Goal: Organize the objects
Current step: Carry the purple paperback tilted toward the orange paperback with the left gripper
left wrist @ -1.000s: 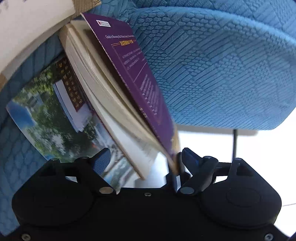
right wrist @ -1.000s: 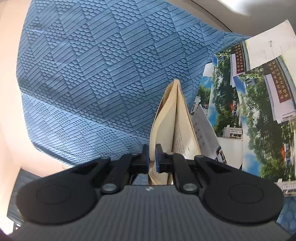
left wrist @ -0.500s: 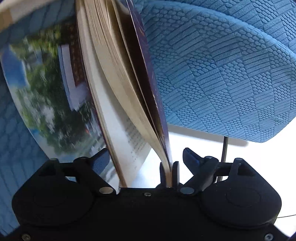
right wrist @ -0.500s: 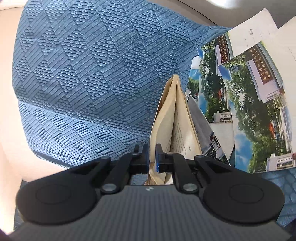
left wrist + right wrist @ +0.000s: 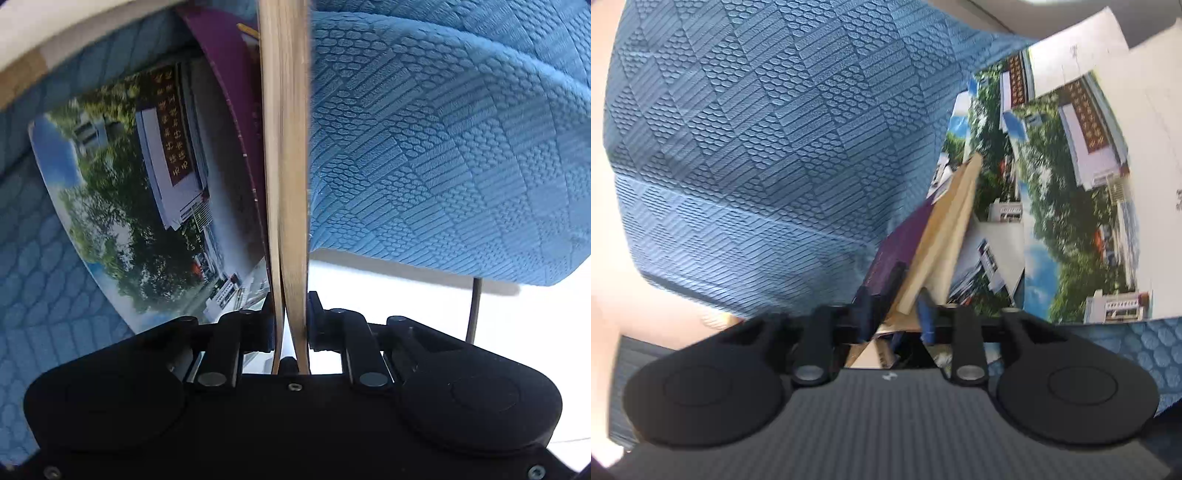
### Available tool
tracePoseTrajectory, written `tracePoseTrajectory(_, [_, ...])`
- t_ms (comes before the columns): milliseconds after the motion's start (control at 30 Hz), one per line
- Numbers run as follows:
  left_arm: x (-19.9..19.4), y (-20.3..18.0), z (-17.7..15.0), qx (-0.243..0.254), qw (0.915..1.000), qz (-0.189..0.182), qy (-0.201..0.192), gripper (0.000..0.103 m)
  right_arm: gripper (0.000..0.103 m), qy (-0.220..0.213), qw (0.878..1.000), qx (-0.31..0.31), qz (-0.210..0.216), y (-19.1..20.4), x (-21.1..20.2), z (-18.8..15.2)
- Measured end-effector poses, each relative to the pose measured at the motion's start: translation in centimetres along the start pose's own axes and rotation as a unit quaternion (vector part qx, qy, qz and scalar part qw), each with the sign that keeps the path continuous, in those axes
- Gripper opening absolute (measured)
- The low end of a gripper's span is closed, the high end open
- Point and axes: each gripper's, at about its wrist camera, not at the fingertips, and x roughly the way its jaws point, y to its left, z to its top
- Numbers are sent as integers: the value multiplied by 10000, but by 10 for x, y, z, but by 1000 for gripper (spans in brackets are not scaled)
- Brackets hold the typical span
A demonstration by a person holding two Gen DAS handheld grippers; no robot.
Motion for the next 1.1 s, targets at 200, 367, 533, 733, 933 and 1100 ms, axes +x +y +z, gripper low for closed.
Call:
tracePoseTrajectory(200, [-17,-11,-2,279,9995,134,56,12,77,-195,9998,-19,67,-9,-7,5])
tracePoseTrajectory(367, [-31,-27,-4,581,9977,306,157,12,77,-155,9994,298,40,-22,8,18])
tracePoseTrajectory(533, [-48,-38,-7,884,9940,603,239,10,70,-257,9975,645,-153,-32,21,28])
tracePoseTrajectory(733, [-48,-53,-1,1084,9899,842,347,10,40,-312,9947,852,-489,-41,35,32])
tracePoseTrajectory(933, [-55,-66,-3,1352,9853,954,429,14,31,-188,9971,553,-480,-36,30,24])
tracePoseTrajectory(1100, [-69,-83,-7,1787,9765,1142,391,23,25,-238,9994,73,-220,-18,17,21])
